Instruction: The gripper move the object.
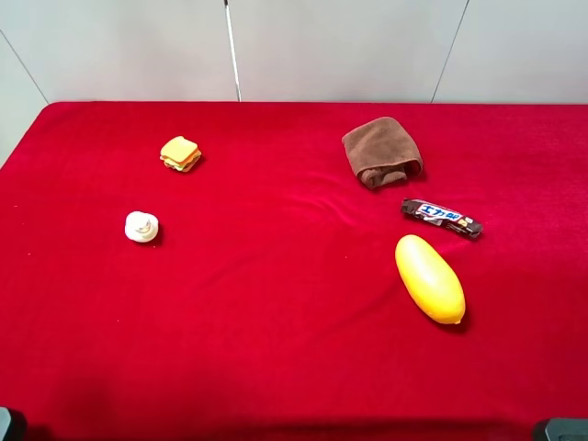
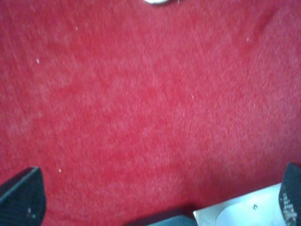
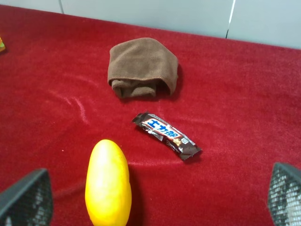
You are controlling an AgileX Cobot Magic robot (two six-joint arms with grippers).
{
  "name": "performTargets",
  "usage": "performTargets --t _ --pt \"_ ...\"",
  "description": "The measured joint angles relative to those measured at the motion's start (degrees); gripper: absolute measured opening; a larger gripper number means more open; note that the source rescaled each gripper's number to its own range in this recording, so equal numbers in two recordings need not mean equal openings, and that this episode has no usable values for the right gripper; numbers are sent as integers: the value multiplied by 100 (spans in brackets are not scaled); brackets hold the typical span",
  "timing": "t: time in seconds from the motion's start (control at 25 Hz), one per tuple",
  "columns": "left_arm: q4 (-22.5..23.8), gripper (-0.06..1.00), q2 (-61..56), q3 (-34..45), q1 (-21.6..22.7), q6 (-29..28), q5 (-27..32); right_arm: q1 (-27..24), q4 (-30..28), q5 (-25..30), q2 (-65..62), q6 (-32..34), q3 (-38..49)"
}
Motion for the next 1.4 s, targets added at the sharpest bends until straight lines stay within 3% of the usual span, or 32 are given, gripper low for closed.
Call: performTargets --t 0.2,0.56,0.96,1.08,1.4 --pt "0 100 -727 858 0 -4 -315 0 0 0 0 0 0" --pt "0 100 -1666 932 0 -4 -449 0 0 0 0 0 0" --pt "0 100 -3592 938 19 -4 -443 0 0 0 0 0 0" --pt "0 100 -3663 938 243 -4 -443 0 0 0 0 0 0" --pt "0 100 -3663 938 1387 -4 -443 0 0 0 0 0 0"
